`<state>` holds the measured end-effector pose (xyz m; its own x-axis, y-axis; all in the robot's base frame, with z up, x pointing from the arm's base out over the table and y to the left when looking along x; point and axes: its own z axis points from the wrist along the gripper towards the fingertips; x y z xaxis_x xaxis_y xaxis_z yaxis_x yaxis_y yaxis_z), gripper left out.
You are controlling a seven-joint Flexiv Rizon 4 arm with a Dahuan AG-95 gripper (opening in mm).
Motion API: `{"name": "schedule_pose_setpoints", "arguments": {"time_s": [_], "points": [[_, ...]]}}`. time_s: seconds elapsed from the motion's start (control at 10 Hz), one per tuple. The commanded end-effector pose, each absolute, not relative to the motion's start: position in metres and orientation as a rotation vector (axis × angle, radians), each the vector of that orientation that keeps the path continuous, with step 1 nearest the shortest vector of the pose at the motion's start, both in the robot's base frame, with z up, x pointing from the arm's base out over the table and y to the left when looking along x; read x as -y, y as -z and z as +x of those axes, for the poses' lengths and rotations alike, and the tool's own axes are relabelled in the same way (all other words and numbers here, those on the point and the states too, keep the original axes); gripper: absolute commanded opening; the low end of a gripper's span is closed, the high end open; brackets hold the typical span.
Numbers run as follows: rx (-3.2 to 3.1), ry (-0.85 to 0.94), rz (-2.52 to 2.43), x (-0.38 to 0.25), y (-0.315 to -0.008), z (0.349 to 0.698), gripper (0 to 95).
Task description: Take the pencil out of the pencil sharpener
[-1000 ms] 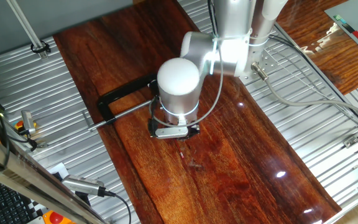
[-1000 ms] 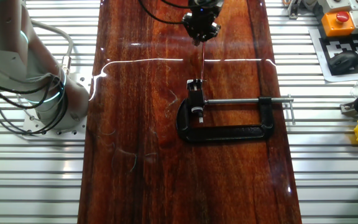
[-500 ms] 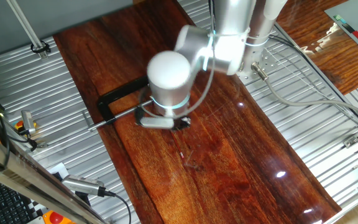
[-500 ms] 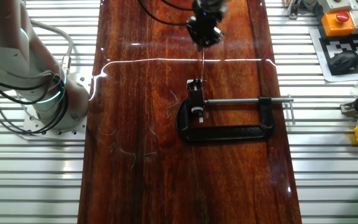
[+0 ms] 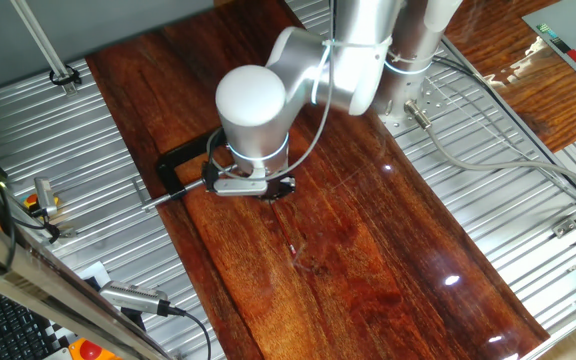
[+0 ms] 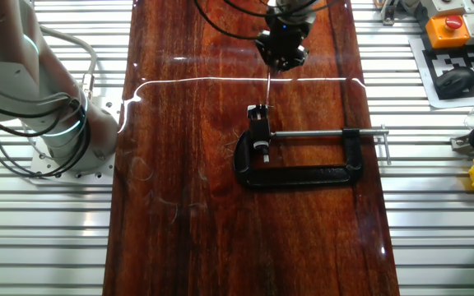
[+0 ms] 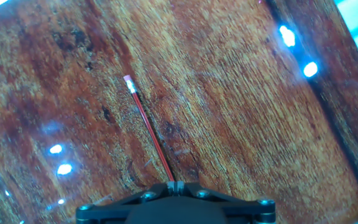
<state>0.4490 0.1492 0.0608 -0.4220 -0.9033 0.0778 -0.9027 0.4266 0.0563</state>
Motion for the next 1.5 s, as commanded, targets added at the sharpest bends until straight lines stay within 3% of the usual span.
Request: {"name": "schedule_pose_setpoints", "arguments": {"time_s": [0.1,0.5,1.0,1.5], "points": [[2.644,-0.011,1.511,-0.150,-0.062,0.448,0.0],[2.722,-0.014,1.375,-0.150,-0.062,0.448,0.0],[2.619,-0.005,1.530,-0.090,-0.089,0.497,0.0],[2.678,0.005,1.399,-0.097,-0.086,0.496,0.0]]}}
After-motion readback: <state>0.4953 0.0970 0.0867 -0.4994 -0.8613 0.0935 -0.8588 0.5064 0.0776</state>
